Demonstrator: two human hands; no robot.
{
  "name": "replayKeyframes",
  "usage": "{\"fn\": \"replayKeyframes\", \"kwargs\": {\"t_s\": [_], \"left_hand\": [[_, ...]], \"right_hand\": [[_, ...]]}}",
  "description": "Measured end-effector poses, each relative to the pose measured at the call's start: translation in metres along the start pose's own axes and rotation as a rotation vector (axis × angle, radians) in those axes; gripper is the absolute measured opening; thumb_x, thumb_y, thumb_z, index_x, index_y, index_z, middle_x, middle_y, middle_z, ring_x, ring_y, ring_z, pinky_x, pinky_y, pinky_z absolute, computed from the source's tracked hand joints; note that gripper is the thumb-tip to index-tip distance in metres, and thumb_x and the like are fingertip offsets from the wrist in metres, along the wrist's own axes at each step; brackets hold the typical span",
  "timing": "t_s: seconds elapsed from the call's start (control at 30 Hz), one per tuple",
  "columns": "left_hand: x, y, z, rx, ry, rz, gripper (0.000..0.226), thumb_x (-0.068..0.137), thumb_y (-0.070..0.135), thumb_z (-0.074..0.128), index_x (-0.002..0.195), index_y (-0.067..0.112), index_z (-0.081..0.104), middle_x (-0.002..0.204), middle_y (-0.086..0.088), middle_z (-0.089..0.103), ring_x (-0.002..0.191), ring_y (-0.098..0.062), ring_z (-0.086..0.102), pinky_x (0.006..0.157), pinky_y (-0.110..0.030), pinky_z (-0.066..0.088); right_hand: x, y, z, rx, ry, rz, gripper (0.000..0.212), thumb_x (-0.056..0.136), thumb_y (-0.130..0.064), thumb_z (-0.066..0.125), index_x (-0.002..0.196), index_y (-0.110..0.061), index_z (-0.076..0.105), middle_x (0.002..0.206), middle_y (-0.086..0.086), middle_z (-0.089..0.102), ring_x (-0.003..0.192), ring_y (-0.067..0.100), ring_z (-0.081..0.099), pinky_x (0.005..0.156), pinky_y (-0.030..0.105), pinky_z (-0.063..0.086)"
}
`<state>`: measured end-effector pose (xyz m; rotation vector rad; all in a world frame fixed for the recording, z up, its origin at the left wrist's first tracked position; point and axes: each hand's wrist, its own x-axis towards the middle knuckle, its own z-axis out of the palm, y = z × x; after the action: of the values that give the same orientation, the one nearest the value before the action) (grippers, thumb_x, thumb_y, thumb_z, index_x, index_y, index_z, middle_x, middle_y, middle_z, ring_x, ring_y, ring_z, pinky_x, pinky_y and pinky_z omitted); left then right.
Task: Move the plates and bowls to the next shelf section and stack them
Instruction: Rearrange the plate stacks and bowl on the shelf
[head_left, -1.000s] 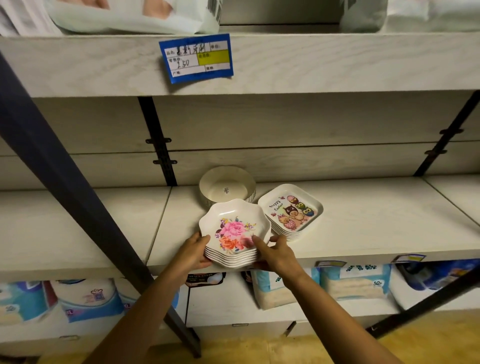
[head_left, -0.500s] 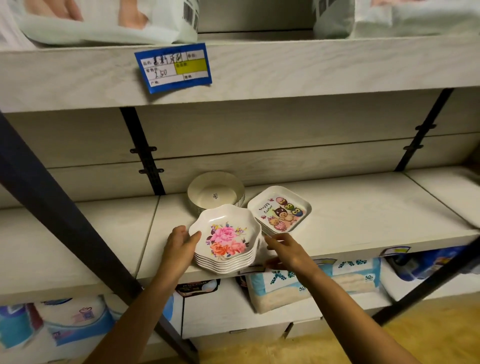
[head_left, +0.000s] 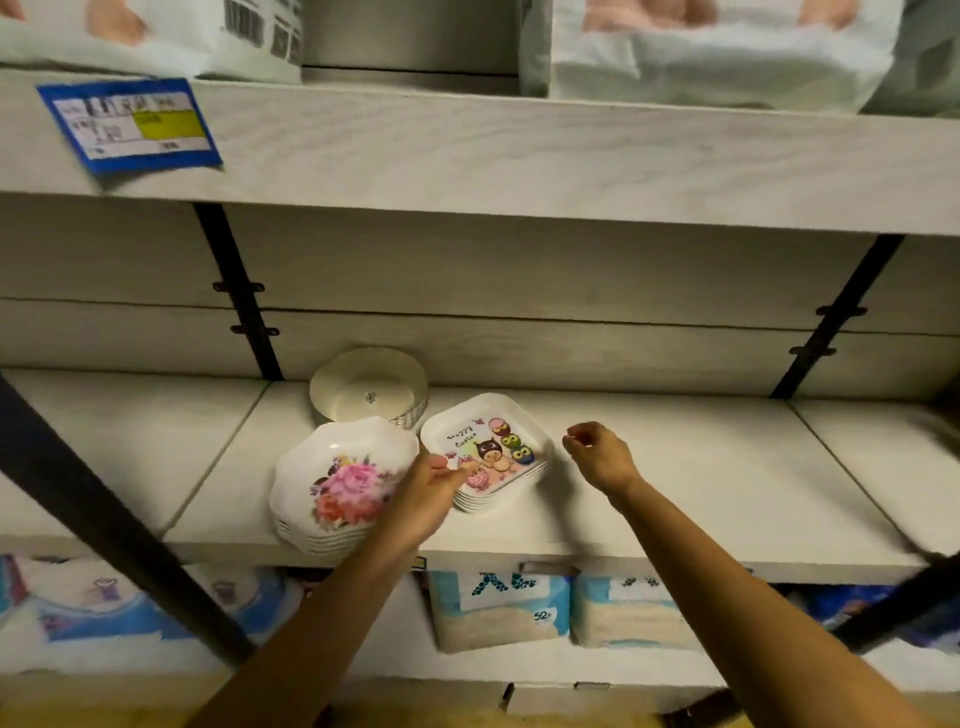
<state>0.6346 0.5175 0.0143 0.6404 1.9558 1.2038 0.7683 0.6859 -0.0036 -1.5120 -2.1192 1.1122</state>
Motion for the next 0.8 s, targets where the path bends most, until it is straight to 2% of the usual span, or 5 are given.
{"fn": "replayKeyframes", "kwargs": {"t_s": [0.13,0.27,0.4,0.57,0.8], "left_hand": [[0.015,-0.013,0.045,0.070,0.100,-0.029,0.058,0.091,0.023,0.051,0.143,0.012,0.028,0.133,-0.005,0.054,0.118,-0.025,0.052,0.101,-0.032,0.040],[0.022,-0.013,0.066,-0.009,0.194,-0.129,0.049,0.096,0.025,0.042,0.138,0.005,0.029,0.134,-0.012,0.050,0.120,-0.029,0.050,0.091,-0.033,0.041],[0.028,-0.007,0.067,0.021,0.271,-0.184,0.042,0.099,0.024,0.035,0.138,0.008,0.031,0.136,-0.012,0.047,0.122,-0.031,0.047,0.098,-0.039,0.038],[0.034,-0.018,0.063,0.122,0.306,-0.121,0.044,0.097,0.010,0.037,0.140,0.012,0.035,0.138,-0.009,0.048,0.127,-0.028,0.045,0.104,-0.040,0.033],[0.037,-0.027,0.066,0.030,0.199,-0.054,0.041,0.091,0.006,0.041,0.130,0.013,0.052,0.127,-0.007,0.060,0.114,-0.026,0.057,0.095,-0.038,0.048]], "right_hand": [[0.023,0.000,0.003,-0.064,-0.192,-0.013,0.048,0.097,-0.026,0.043,0.139,-0.002,0.038,0.142,0.017,0.045,0.128,0.032,0.045,0.108,0.037,0.037],[0.038,0.002,0.012,-0.050,-0.261,-0.008,0.043,0.098,-0.021,0.040,0.136,-0.002,0.043,0.141,0.017,0.047,0.126,0.032,0.046,0.107,0.036,0.036],[0.046,0.006,0.019,0.018,-0.285,-0.003,0.033,0.094,-0.014,0.044,0.122,-0.006,0.059,0.123,0.018,0.061,0.096,0.026,0.056,0.096,0.040,0.048],[0.046,0.008,0.018,0.088,-0.297,0.036,0.035,0.090,-0.008,0.051,0.124,-0.005,0.057,0.122,0.018,0.062,0.104,0.032,0.062,0.095,0.045,0.051],[0.034,0.030,0.005,0.159,-0.262,0.097,0.036,0.087,-0.007,0.057,0.123,-0.005,0.056,0.120,0.017,0.063,0.103,0.034,0.065,0.091,0.045,0.054]]}}
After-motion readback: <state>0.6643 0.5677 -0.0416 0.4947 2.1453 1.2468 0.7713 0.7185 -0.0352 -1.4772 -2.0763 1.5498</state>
